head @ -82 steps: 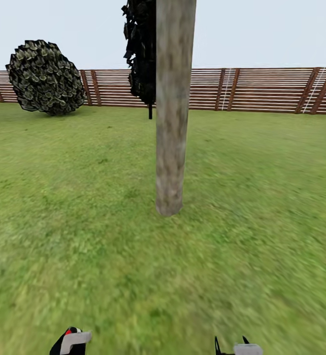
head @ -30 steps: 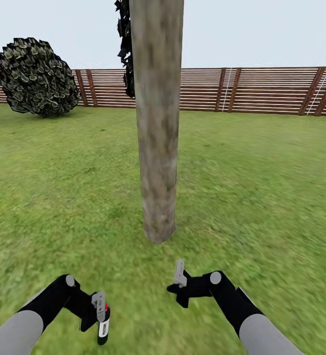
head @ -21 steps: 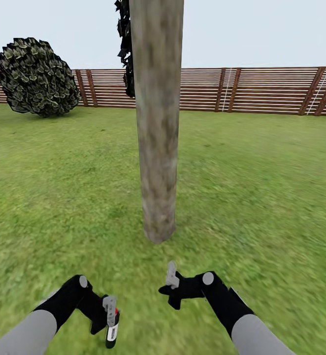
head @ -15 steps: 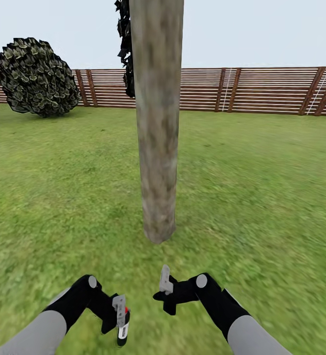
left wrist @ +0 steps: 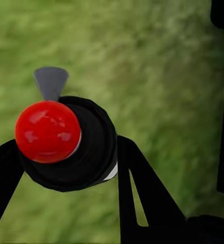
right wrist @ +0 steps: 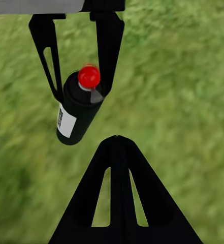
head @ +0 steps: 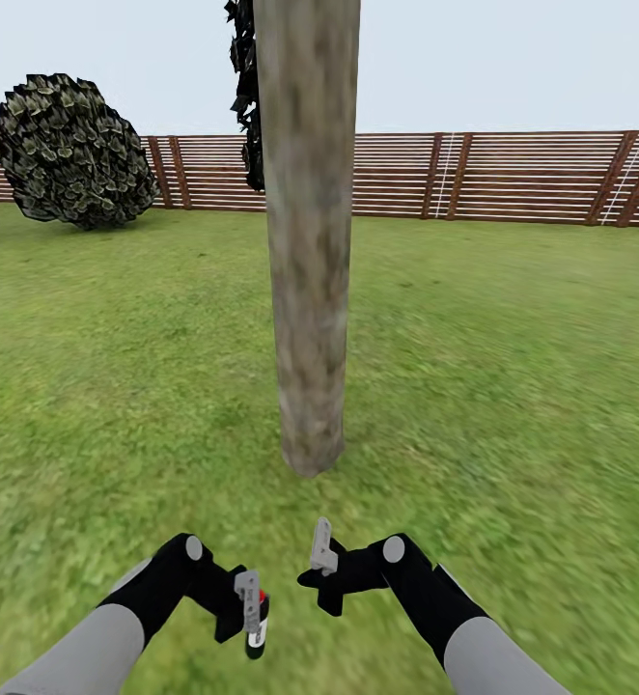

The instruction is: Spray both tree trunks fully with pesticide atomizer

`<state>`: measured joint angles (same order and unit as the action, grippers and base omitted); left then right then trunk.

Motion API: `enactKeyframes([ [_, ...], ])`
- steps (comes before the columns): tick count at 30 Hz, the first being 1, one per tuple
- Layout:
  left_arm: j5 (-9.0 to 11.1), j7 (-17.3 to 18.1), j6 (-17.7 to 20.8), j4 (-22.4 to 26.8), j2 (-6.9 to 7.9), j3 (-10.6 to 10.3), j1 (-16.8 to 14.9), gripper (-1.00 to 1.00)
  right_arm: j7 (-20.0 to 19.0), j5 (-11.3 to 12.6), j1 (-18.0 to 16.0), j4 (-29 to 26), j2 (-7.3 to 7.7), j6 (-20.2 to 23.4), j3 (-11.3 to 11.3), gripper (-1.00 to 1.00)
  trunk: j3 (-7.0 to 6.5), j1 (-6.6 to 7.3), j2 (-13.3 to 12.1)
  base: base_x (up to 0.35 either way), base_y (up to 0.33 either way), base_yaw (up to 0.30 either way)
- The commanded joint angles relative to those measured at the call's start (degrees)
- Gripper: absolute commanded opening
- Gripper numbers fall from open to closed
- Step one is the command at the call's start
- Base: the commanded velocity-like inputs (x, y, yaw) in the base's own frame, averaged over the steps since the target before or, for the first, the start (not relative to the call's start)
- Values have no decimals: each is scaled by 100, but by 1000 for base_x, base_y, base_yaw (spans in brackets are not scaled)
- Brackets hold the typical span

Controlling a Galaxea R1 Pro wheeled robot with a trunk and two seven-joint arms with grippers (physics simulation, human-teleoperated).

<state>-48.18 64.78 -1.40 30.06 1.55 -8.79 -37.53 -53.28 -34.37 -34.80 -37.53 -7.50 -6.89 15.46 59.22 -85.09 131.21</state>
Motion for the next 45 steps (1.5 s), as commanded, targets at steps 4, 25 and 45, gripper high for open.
enactKeyframes([
  [4, -1, 0, 0, 3, -67, 0, 0, -100, 2, 0, 0, 0, -4, 3, -1, -100, 0, 0, 0, 0, 0, 0],
  [25, 19, 0, -290, -3, -314, 8, 0, -100, 2, 0, 0, 0, -6, 3, 1, -100, 0, 0, 0, 0, 0, 0],
  [45, 150, -9, -304, 9, -384, 33, 0, -100, 2, 0, 0, 0, -6, 3, 0, -100, 0, 0, 0, 0, 0, 0],
])
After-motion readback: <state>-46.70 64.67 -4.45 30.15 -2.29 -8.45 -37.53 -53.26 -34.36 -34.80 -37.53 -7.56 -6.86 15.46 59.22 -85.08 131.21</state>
